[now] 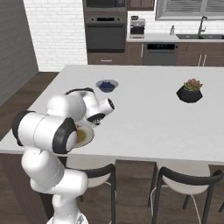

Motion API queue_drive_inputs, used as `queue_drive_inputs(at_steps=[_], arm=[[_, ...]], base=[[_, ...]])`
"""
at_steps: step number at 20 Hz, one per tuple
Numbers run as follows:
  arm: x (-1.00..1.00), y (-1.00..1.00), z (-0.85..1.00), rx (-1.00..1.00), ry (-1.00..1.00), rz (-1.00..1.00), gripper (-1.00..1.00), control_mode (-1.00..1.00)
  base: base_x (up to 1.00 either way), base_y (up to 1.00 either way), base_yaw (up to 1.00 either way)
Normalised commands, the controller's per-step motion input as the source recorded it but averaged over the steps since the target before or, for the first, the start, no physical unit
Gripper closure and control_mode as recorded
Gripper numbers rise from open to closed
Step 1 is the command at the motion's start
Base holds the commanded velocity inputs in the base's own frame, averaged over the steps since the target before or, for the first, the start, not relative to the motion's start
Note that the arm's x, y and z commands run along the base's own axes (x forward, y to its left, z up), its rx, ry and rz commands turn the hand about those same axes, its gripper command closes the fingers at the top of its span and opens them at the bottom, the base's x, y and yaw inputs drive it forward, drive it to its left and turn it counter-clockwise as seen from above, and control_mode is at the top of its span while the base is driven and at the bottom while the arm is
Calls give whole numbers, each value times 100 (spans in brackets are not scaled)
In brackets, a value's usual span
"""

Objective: Start the toaster. Once the lever pops up, take the bread to the plate on the dining counter.

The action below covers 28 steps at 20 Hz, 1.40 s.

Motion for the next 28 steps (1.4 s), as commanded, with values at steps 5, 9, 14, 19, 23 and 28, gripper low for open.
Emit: queue_drive_inputs(at_steps=[5, 9, 14, 19, 23, 28], arm=[[9, 0, -26, 0, 0, 1, 100, -100], [14, 0, -17, 0, 0, 0, 100, -100], [19, 0, -9, 0, 0, 0, -100, -100], [2, 0, 0, 0, -3, 0, -100, -100], [0, 0, -4, -6, -4, 0, -100, -100], [0, 0, -3, -13, -5, -2, -100, -100]], base=[[0, 0, 0], [0, 0, 0], [0, 0, 0], [0, 0, 0], [0, 0, 0], [0, 0, 0]])
